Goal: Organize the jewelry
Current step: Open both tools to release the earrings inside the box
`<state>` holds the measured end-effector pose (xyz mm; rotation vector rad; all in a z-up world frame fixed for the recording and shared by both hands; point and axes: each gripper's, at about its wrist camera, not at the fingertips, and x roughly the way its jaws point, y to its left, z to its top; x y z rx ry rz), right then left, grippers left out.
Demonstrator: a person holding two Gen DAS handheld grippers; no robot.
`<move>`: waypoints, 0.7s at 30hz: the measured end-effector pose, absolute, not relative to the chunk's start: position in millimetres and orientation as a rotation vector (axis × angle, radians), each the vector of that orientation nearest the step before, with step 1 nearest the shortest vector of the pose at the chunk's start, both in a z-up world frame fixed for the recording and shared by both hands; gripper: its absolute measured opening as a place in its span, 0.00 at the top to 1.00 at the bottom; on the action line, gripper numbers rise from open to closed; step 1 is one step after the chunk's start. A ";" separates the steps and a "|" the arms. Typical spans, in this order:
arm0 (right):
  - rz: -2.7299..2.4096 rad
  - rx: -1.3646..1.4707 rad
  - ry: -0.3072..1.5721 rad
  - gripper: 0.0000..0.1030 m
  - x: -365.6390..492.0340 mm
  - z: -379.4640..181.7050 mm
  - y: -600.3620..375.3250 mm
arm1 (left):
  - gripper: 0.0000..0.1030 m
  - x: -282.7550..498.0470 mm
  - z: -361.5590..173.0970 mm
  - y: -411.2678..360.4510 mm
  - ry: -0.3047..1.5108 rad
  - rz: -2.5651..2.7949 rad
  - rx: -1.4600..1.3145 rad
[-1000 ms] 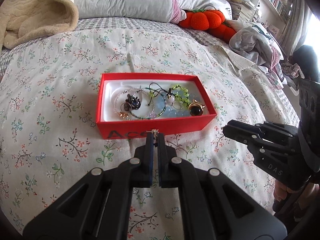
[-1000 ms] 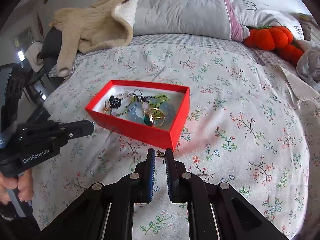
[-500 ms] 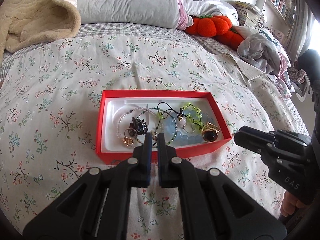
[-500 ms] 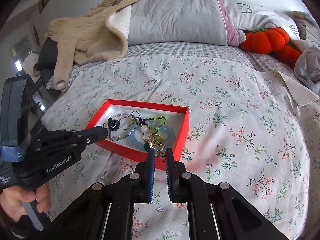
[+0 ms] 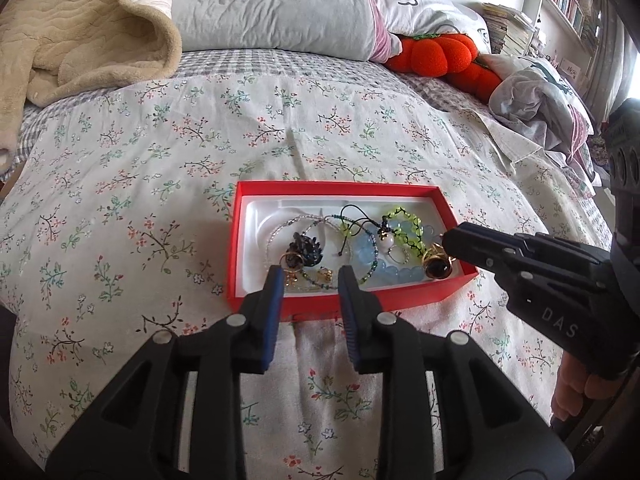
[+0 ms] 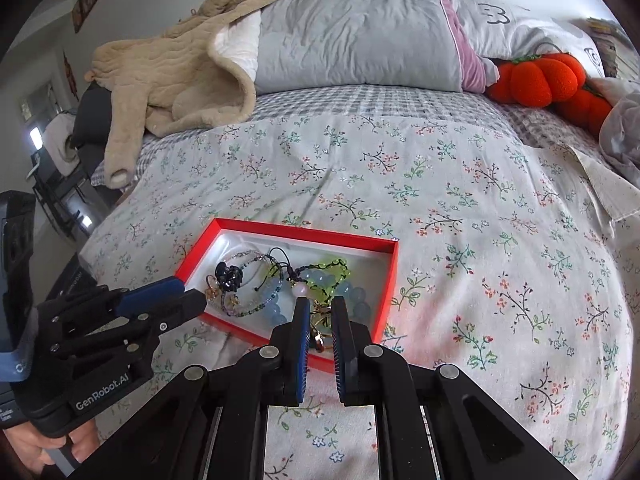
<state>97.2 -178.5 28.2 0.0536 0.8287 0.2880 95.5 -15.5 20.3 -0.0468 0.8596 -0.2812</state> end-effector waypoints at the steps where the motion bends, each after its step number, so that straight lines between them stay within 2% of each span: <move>1: 0.292 0.058 0.827 0.89 99.2 27.6 -176.9 | 0.71 95.9 19.5 -13.4 0.863 -0.275 -0.048; 4: 0.286 0.067 0.834 0.85 104.5 28.0 -173.6 | 0.68 96.9 17.7 -8.4 0.872 -0.255 -0.051; 6: 0.279 0.067 0.833 0.79 104.2 29.5 -173.0 | 0.58 97.5 17.2 -5.0 0.879 -0.243 -0.059; 8: 0.264 0.054 0.830 0.60 100.7 30.8 -172.8 | 0.53 96.3 17.6 -2.8 0.878 -0.228 -0.061; 9: 0.255 0.050 0.819 0.46 97.5 32.1 -174.0 | 0.50 95.4 18.0 -2.0 0.878 -0.222 -0.060; 16: 0.235 0.038 0.833 0.46 75.7 41.4 -183.9 | 0.36 83.3 21.4 3.2 0.895 -0.180 -0.042; 18: 0.220 0.033 0.848 0.45 68.7 43.1 -187.0 | 0.26 78.0 23.6 4.6 0.897 -0.163 -0.035; 21: 0.193 0.037 0.878 0.37 57.7 43.6 -192.0 | 0.18 68.6 25.5 5.0 0.907 -0.154 -0.022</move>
